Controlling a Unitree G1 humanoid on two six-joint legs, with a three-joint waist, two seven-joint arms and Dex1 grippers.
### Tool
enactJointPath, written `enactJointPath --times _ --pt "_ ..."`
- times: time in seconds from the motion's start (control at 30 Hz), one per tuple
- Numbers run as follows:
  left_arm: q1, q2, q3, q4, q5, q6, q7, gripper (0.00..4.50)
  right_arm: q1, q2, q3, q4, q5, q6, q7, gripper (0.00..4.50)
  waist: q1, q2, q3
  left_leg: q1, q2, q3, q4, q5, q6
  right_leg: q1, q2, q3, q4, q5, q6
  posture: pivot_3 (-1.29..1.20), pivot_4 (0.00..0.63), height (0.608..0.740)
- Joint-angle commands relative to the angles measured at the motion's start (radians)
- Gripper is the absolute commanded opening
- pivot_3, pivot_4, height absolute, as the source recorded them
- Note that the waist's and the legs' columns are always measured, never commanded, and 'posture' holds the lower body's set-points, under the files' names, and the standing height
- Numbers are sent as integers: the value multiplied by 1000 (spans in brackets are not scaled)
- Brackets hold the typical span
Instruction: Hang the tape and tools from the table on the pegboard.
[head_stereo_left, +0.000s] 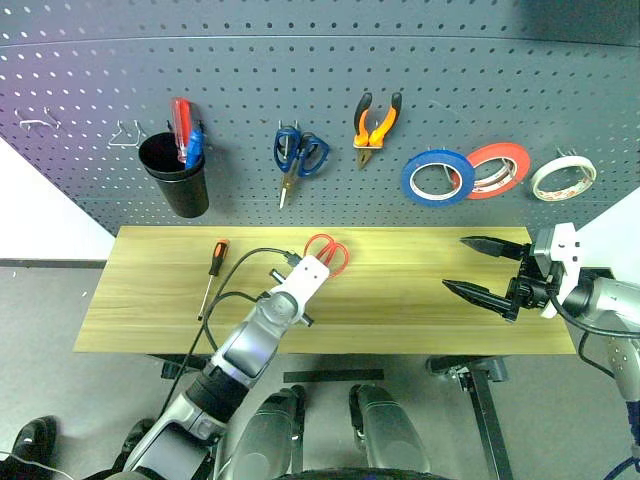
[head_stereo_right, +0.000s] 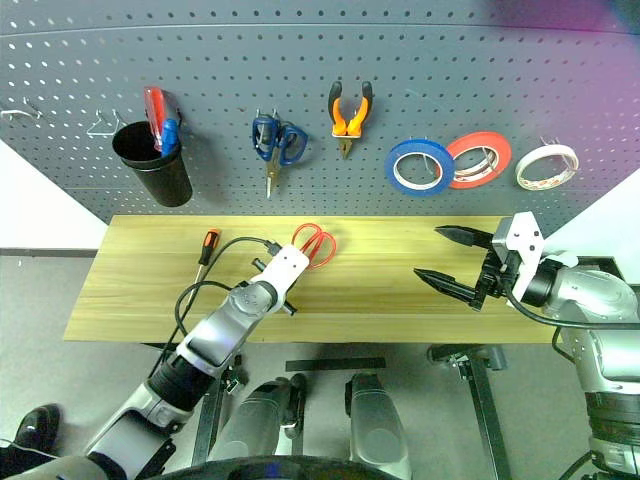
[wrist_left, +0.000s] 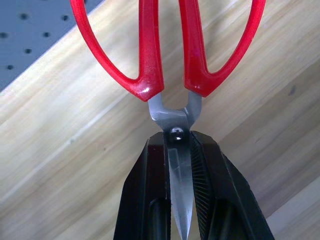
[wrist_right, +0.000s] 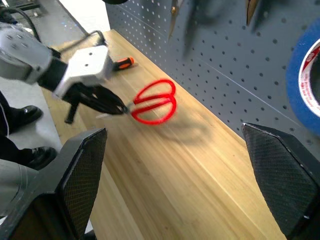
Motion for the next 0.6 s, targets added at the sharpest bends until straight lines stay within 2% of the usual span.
enactJointPath --times 0.03,0.17,0.37,0.6 --pt "4 8 49 -85 4 -90 -25 247 -9 2 -7 10 -6 -35 14 4500 5 0 0 0 0 0 0 0 0 0 0 0 0 0 0 -197 231 740" --pt "52 124 27 -142 64 -233 -82 247 5 -3 -33 30 25 -24 45 4500 9 1 -1 0 0 0 -1 0 1 -1 0 0 0 0 0 -191 232 740" --pt "122 162 72 -198 57 -415 -114 247 11 -12 -90 64 120 14 123 4500 23 3 0 -1 0 0 0 0 2 -1 -1 0 -1 0 0 -193 231 740" --pt "176 150 141 -219 46 -596 -125 247 65 -31 -184 -7 319 202 190 4500 20 4 0 -2 0 0 0 0 2 -1 -1 0 -2 0 0 -201 228 740"
